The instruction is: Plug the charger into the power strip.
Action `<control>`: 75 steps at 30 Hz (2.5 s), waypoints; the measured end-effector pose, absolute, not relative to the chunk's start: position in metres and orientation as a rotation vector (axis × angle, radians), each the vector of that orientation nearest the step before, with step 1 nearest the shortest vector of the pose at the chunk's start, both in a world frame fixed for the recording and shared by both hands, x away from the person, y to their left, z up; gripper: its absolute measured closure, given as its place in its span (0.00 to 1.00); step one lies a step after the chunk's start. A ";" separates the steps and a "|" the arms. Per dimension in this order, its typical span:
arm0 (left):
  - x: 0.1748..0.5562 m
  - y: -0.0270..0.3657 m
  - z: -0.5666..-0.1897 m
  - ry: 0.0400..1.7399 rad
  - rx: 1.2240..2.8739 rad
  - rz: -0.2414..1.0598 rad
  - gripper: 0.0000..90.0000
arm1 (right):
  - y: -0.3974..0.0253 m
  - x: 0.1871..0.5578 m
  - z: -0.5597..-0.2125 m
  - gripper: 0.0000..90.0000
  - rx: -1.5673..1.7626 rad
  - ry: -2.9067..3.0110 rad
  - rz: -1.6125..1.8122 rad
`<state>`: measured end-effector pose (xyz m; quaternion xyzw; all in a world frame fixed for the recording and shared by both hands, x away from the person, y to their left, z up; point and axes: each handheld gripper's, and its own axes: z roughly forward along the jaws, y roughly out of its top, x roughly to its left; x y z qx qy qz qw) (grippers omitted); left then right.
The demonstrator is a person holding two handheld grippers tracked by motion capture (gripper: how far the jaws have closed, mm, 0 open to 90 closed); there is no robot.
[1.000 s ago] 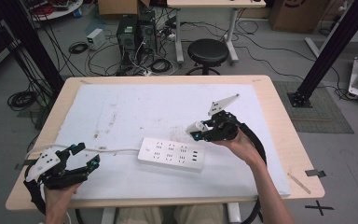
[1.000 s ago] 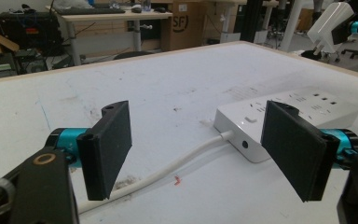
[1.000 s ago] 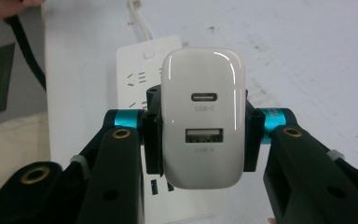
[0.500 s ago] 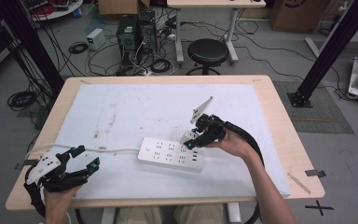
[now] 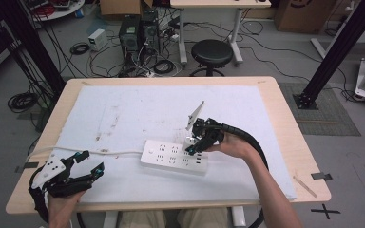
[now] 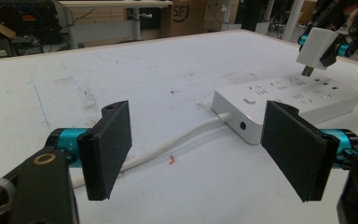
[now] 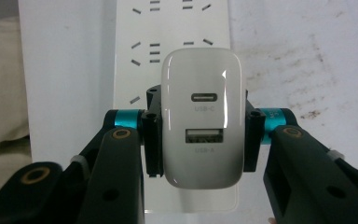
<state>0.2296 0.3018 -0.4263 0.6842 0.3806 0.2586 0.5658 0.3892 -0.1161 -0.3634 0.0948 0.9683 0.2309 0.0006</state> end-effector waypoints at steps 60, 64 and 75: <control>0.229 0.305 -0.430 0.909 1.611 0.593 0.28 | -0.095 0.388 -0.379 0.71 0.262 3.060 0.541; 0.229 0.304 -0.431 0.914 1.615 0.588 0.28 | -0.093 0.385 -0.379 0.71 0.227 3.041 0.530; 0.229 0.303 -0.428 0.906 1.616 0.592 0.28 | -0.093 0.383 -0.381 0.71 0.215 3.025 0.535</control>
